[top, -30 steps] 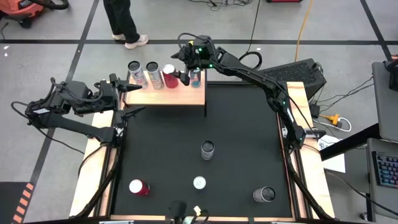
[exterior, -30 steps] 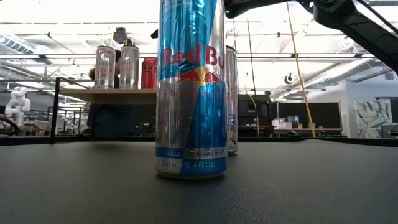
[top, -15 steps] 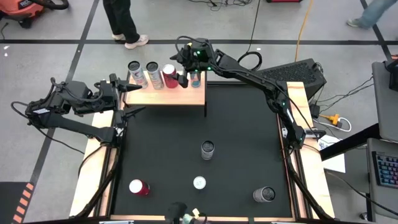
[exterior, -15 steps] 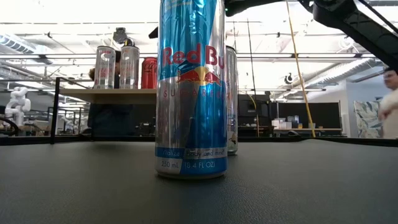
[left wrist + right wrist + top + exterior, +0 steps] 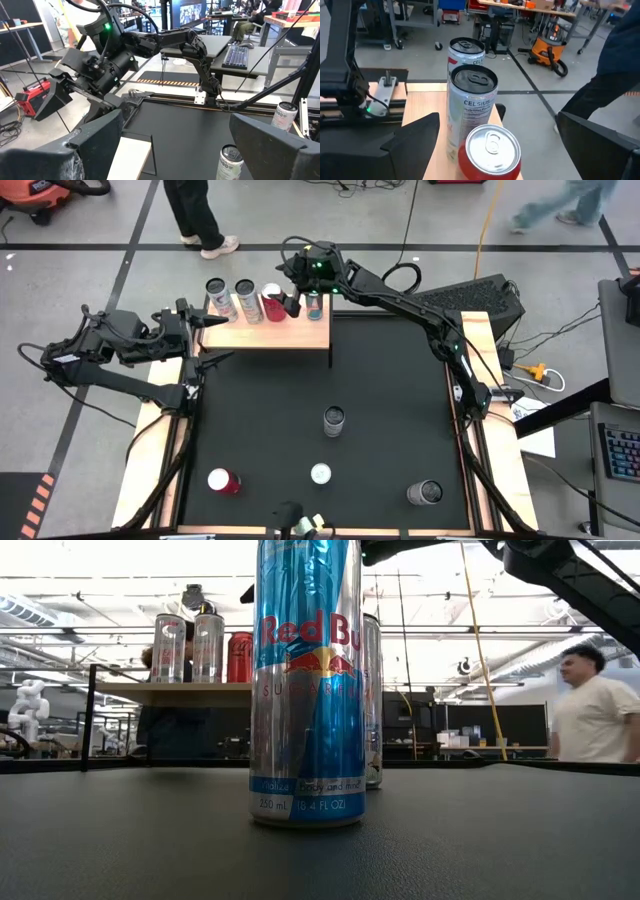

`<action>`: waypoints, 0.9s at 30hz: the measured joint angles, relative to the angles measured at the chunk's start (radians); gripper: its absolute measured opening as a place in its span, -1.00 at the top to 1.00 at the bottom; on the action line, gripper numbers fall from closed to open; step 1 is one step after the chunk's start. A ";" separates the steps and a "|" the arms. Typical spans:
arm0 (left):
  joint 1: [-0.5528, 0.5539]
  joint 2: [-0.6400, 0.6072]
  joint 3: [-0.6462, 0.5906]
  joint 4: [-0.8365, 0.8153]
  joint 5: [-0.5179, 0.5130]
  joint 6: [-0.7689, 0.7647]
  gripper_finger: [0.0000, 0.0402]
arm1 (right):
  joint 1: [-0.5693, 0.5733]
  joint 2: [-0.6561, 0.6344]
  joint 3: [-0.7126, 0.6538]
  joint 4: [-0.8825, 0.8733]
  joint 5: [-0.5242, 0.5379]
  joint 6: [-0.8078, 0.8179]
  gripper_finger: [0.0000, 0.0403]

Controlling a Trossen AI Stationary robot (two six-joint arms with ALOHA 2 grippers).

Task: Place canned beverage on shelf
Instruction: Adjust the red black soda can on the shelf

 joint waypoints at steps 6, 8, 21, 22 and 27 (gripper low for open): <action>0.000 0.000 0.000 0.000 0.000 0.000 -0.83 | -0.014 0.010 0.000 -0.023 -0.001 -0.004 -0.92; 0.000 0.000 0.000 0.000 0.000 0.000 -0.83 | -0.017 0.023 0.000 -0.032 0.000 -0.007 -0.92; 0.000 0.000 0.000 0.000 0.000 0.001 -0.83 | -0.014 0.076 0.000 -0.017 -0.028 -0.066 -0.92; 0.000 0.000 0.000 0.000 0.000 0.001 -0.83 | -0.013 0.076 0.000 -0.021 -0.028 -0.065 -0.92; 0.000 0.000 0.000 0.000 0.000 0.001 -0.83 | -0.013 0.077 0.000 -0.034 -0.028 -0.060 -0.92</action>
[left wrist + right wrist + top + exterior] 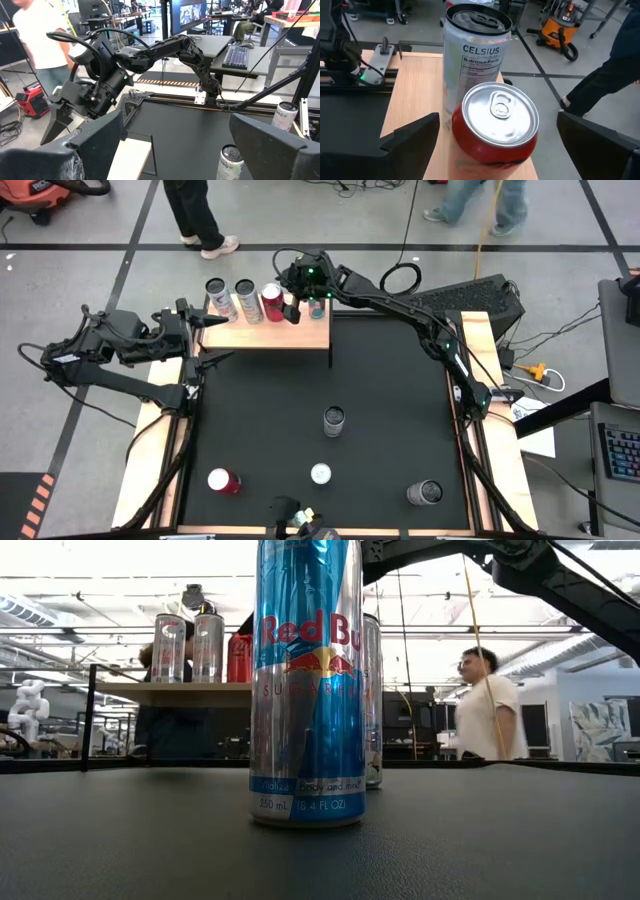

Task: Place canned beverage on shelf
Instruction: Adjust the red black soda can on the shelf

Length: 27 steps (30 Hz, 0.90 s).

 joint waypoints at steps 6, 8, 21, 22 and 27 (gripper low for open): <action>0.000 0.000 0.000 0.002 0.000 0.000 -0.83 | 0.000 0.000 0.000 0.004 -0.002 0.004 -0.92; 0.000 0.000 0.000 0.007 0.000 0.000 -0.83 | 0.002 0.000 0.000 0.004 -0.002 0.004 -0.92; 0.000 0.000 0.000 0.031 0.000 0.001 -0.83 | 0.018 0.000 0.000 0.004 -0.031 -0.032 -0.92; 0.000 0.000 0.000 0.032 0.000 0.001 -0.83 | 0.018 0.000 0.000 0.005 -0.007 -0.030 -0.92; 0.000 0.000 0.000 0.034 0.000 0.002 -0.83 | 0.013 0.000 0.000 0.004 0.025 -0.018 -0.92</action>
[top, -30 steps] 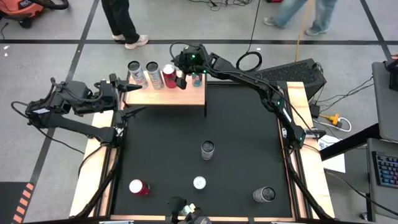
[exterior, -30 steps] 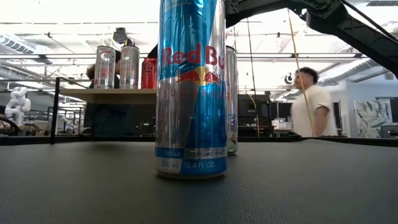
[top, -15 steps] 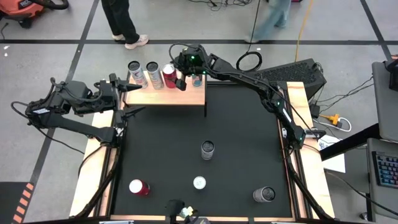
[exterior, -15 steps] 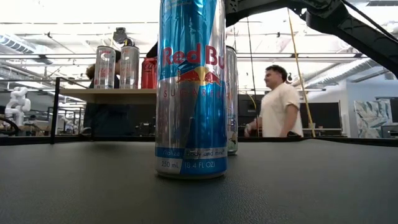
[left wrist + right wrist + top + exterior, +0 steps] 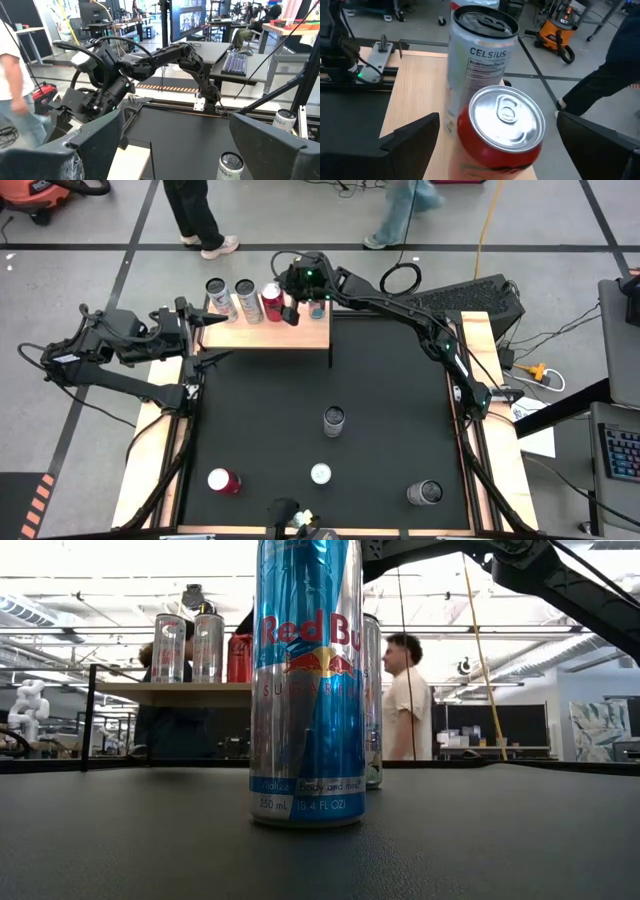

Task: Place canned beverage on shelf
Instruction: Adjust the red black soda can on the shelf

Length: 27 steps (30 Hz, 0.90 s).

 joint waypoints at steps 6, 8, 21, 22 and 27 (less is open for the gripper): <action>0.000 0.000 0.000 0.000 0.000 0.028 -0.83 | 0.000 0.000 0.000 -0.019 -0.002 0.002 -0.87; 0.000 0.000 0.000 0.000 0.000 0.032 -0.83 | 0.000 0.000 0.000 -0.038 -0.002 0.002 -0.87; 0.000 0.000 0.000 0.000 -0.005 0.031 -0.83 | 0.000 0.000 0.000 -0.053 -0.013 -0.005 -0.86; 0.000 0.000 0.000 0.000 -0.005 0.031 -0.83 | 0.000 0.000 0.000 -0.053 -0.028 -0.005 -0.86; 0.000 0.000 0.000 0.000 -0.005 0.030 -0.83 | 0.000 0.000 0.000 -0.052 -0.051 -0.005 -0.82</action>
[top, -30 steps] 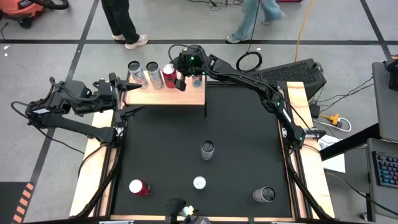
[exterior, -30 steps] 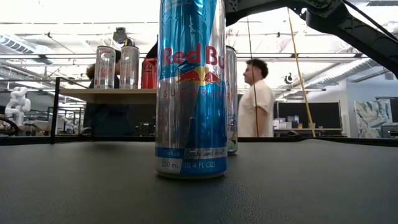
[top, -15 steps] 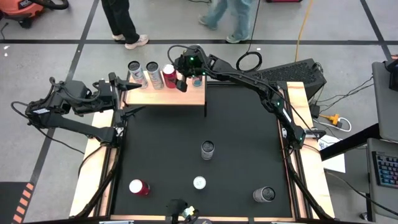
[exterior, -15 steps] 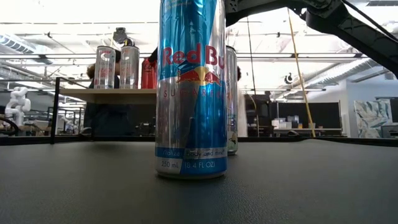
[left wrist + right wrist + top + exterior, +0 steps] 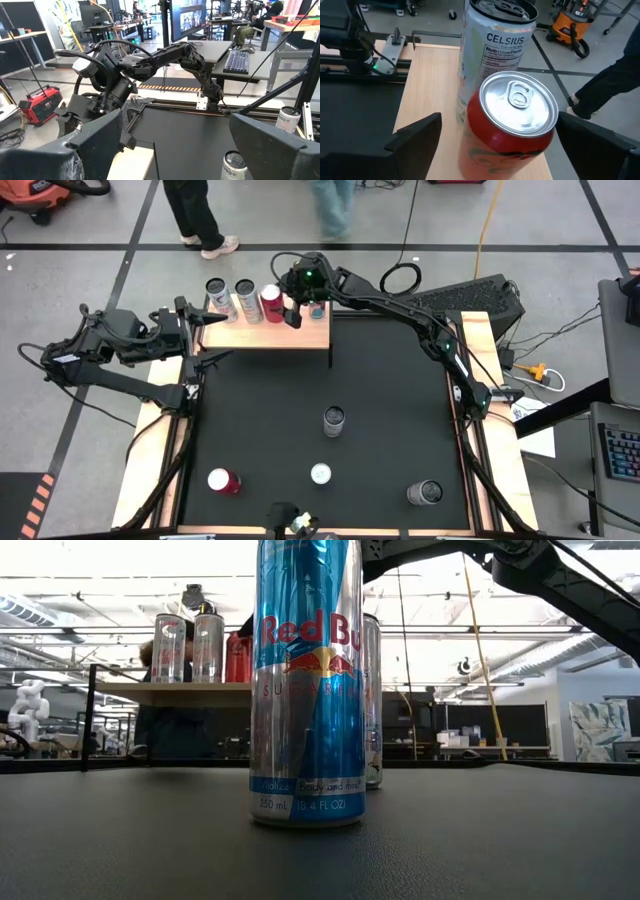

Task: Place canned beverage on shelf
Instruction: Adjust the red black soda can on the shelf

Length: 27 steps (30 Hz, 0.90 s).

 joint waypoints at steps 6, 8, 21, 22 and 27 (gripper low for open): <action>0.000 0.000 0.000 0.000 0.000 -0.003 -0.83 | -0.001 0.000 0.000 0.007 0.000 0.031 -0.53; 0.000 0.000 0.000 0.000 0.000 -0.003 -0.83 | -0.002 0.000 0.000 0.008 0.000 0.035 -0.47; 0.000 0.000 0.000 -0.001 0.000 -0.002 -0.83 | -0.002 0.000 0.001 0.007 -0.001 0.078 -0.16; 0.000 0.000 0.000 -0.001 0.000 -0.002 -0.83 | -0.002 0.000 0.001 0.007 -0.001 0.090 -0.14; 0.000 0.000 0.000 -0.002 0.000 -0.004 -0.83 | -0.002 -0.001 0.002 -0.006 0.002 0.114 -0.08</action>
